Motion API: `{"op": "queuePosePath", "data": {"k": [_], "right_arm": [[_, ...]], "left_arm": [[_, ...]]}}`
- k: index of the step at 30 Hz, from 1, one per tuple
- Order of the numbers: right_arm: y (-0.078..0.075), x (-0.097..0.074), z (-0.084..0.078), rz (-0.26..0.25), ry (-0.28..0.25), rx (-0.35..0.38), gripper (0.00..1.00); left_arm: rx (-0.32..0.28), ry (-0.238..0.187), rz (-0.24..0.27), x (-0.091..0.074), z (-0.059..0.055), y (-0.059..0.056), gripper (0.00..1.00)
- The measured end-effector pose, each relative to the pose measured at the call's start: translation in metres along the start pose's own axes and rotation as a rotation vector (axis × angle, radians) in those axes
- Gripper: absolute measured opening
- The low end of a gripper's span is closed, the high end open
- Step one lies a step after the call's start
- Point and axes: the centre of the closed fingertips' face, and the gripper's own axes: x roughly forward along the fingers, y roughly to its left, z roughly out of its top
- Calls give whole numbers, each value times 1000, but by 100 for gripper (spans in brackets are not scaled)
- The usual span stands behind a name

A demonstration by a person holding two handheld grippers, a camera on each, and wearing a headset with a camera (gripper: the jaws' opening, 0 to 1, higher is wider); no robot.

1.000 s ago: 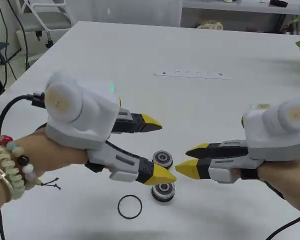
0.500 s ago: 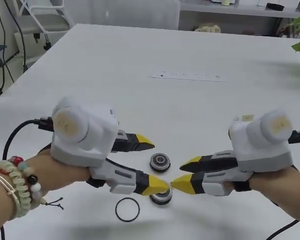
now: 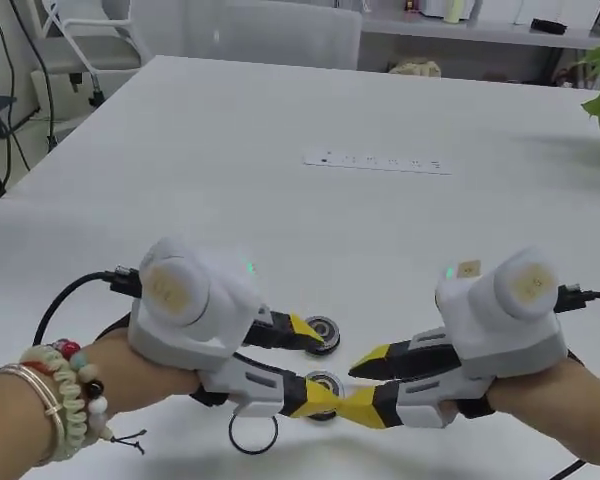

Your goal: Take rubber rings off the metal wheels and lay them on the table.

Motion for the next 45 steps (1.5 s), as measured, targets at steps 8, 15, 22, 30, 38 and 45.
{"op": "queuePosePath", "data": {"k": [8,15,22,30,38,45], "right_arm": [[8,10,-8,17,47,-42,25],[7,11,-7,5,50,-69,24],[6,11,-7,4,45,-70,23],[2,9,-7,-7,46,-87,17],[1,7,-10,-12,67,-145,4],[-1,7,-10,-23,69,-141,0]], "left_arm": [[0,27,-15,3,-9,-2,18],[12,35,-21,2,-13,-3,12],[12,44,-19,2,-13,-4,7],[12,36,-24,0,-12,-6,7],[14,30,-29,1,-13,-5,7],[13,26,-27,2,-13,-4,7]]}}
